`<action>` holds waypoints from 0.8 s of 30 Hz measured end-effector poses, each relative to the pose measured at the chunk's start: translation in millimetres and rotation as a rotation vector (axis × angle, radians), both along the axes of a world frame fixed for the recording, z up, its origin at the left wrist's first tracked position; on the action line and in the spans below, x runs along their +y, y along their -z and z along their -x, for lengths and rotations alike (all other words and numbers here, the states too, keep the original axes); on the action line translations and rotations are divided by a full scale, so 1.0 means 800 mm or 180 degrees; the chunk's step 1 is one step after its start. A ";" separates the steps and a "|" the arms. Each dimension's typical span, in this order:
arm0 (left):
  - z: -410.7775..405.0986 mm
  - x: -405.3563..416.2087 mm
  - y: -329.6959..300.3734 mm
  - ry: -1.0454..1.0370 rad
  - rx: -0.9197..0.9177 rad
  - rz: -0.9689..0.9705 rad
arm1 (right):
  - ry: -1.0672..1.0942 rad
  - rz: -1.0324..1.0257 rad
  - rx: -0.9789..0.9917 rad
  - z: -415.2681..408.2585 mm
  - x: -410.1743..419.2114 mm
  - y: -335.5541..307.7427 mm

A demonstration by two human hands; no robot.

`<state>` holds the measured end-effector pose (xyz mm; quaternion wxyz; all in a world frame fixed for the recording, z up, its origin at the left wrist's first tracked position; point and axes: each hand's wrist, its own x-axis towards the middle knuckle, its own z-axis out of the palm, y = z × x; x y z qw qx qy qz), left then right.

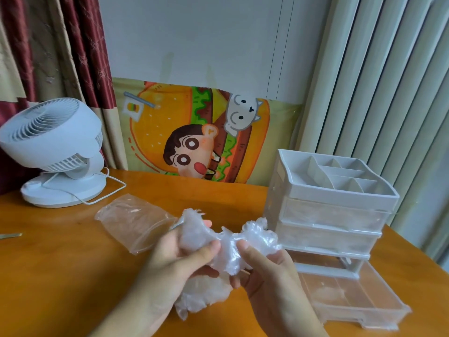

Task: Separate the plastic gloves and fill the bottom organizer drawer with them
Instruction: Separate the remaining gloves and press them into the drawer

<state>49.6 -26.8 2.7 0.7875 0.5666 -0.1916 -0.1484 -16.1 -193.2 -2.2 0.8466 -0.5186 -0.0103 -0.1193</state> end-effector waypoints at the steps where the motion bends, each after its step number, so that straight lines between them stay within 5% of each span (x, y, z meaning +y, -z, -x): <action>1: -0.002 0.003 0.001 -0.0218 -0.0096 -0.0109 | 0.0172 0.0077 0.0057 -0.001 0.001 -0.001; 7: -0.003 0.012 -0.010 -0.0944 -0.0305 -0.0388 | 0.0979 0.0263 0.0177 -0.003 -0.005 -0.006; 13: -0.010 0.019 -0.008 -0.0687 -0.0467 -0.0644 | 0.1249 -0.0178 0.0237 -0.005 -0.011 -0.008; 17: -0.011 0.026 -0.012 -0.0444 -0.1209 -0.1567 | 0.1423 -0.0021 0.0102 -0.003 -0.018 -0.007; 20: -0.002 0.019 -0.011 -0.0038 -0.1215 -0.1843 | 0.1240 0.0044 0.0016 -0.003 -0.015 -0.008; 24: 0.004 0.002 -0.001 0.0092 -0.1112 -0.1333 | 0.0651 -0.0079 -0.0253 -0.004 -0.009 -0.006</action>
